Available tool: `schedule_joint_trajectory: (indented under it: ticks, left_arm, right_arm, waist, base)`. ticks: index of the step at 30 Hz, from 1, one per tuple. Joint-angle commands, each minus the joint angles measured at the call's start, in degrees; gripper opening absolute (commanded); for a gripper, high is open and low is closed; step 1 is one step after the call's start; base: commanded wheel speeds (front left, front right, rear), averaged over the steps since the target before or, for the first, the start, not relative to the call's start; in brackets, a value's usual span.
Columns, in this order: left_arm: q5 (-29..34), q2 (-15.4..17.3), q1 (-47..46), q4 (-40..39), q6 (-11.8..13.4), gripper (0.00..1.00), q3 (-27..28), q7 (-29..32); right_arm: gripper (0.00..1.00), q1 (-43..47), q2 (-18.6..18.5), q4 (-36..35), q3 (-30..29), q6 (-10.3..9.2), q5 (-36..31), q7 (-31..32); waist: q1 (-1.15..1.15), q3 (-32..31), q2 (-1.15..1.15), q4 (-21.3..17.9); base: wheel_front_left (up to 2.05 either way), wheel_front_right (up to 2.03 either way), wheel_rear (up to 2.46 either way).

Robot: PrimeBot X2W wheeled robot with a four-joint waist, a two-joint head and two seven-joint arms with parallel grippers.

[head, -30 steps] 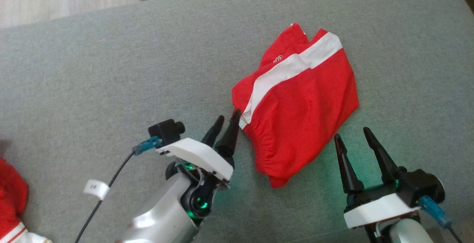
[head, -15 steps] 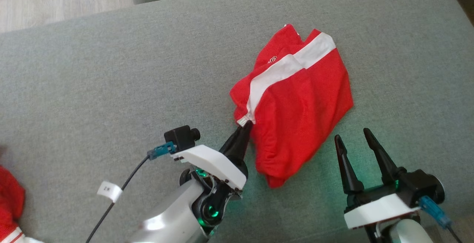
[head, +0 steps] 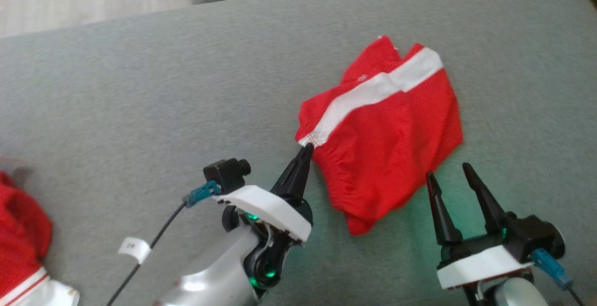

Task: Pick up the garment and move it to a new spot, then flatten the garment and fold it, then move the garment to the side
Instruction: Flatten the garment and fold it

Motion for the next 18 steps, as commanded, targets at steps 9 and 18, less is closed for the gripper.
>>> schedule_joint_trajectory:
  ticks: [9,18]
  left_arm:
    - [1.1,9.6,1.8,-12.0,-0.3,0.0,-2.2,-1.2]
    - [0.8,18.5,2.9,-16.3,-0.3,0.0,-3.7,1.3]
  right_arm:
    - [1.0,-0.5,-0.5,-2.1,0.3,-0.05,0.2,-0.2]
    - [1.0,-7.2,-5.3,5.1,0.0,-0.05,4.4,-0.2]
  waist:
    - [0.0,-3.1,0.0,6.7]
    - [0.0,-2.4,0.0,12.2]
  base:
    - [0.0,0.0,0.0]
    - [0.0,0.0,0.0]
